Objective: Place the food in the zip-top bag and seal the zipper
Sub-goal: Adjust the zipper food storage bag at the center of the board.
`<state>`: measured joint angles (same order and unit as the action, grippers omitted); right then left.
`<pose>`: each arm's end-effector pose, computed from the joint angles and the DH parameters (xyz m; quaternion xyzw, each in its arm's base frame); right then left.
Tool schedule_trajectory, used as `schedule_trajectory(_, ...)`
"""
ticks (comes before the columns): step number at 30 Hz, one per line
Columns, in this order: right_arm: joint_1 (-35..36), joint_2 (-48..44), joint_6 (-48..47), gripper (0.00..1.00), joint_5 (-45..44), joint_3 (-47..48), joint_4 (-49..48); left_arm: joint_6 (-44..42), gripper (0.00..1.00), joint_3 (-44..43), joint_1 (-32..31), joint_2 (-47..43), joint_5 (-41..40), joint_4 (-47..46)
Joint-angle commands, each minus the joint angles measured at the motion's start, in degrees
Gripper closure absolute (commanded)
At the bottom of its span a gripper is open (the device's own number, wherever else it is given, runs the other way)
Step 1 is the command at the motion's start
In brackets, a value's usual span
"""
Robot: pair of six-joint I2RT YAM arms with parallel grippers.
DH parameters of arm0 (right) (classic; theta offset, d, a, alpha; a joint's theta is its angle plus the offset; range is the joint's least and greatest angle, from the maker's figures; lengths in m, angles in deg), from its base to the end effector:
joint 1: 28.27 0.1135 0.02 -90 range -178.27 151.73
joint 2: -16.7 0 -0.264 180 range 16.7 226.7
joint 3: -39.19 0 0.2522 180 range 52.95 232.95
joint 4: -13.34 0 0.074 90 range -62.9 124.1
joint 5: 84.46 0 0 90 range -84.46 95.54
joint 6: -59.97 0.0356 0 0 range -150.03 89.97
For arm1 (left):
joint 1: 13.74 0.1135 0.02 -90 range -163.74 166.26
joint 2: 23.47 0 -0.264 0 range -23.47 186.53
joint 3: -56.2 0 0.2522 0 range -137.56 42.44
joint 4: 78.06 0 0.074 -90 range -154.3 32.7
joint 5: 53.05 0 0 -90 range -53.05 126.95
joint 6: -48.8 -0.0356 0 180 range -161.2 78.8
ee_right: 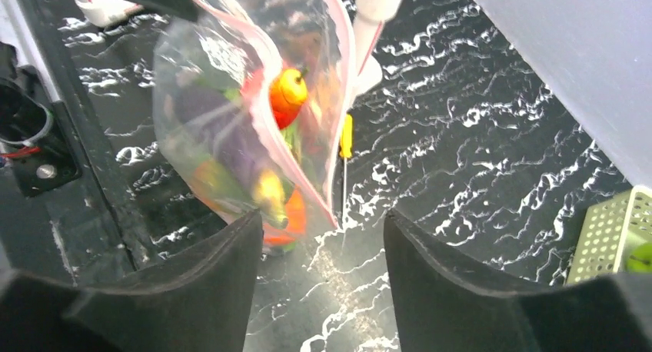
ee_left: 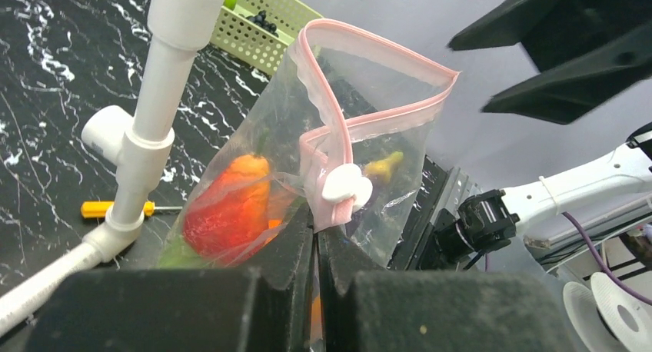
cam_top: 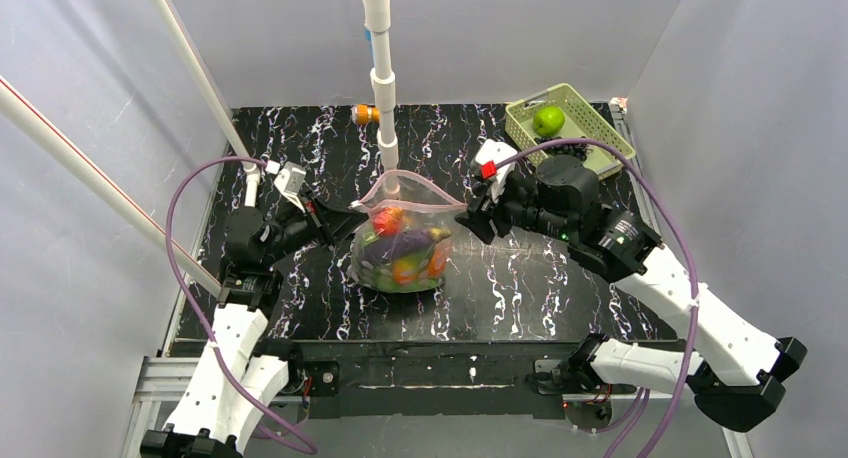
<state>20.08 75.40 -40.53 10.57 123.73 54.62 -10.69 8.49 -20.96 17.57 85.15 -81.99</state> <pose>0.1408 0.1630 0.4199 -0.4137 0.6793 0.2293 0.5611 0.1628 -0.0474 0.3341 0.1900 0.6345 -0.4739 0.5803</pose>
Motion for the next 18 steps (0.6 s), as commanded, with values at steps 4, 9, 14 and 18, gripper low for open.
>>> schedule_trajectory(4,8.78,6.02,-5.66,0.03,0.63,12.4,2.46,1.43,1.0,-3.54,0.28,-1.27,-1.33,6.73)
schedule_trajectory(9,12.43,14.68,-11.37,0.02,0.52,20.7,3.87,2.65,1.0,-1.66,0.28,-2.44,-0.3,4.81)
schedule_trajectory(14,12.2,18.19,-15.84,0.02,1.44,22.89,6.97,2.74,1.0,-0.79,0.27,-3.89,0.61,4.46)
schedule_trajectory(18,8.47,15.67,-15.23,0.02,8.04,21.3,7.44,2.57,1.0,-0.5,0.28,-3.35,4.45,3.76)
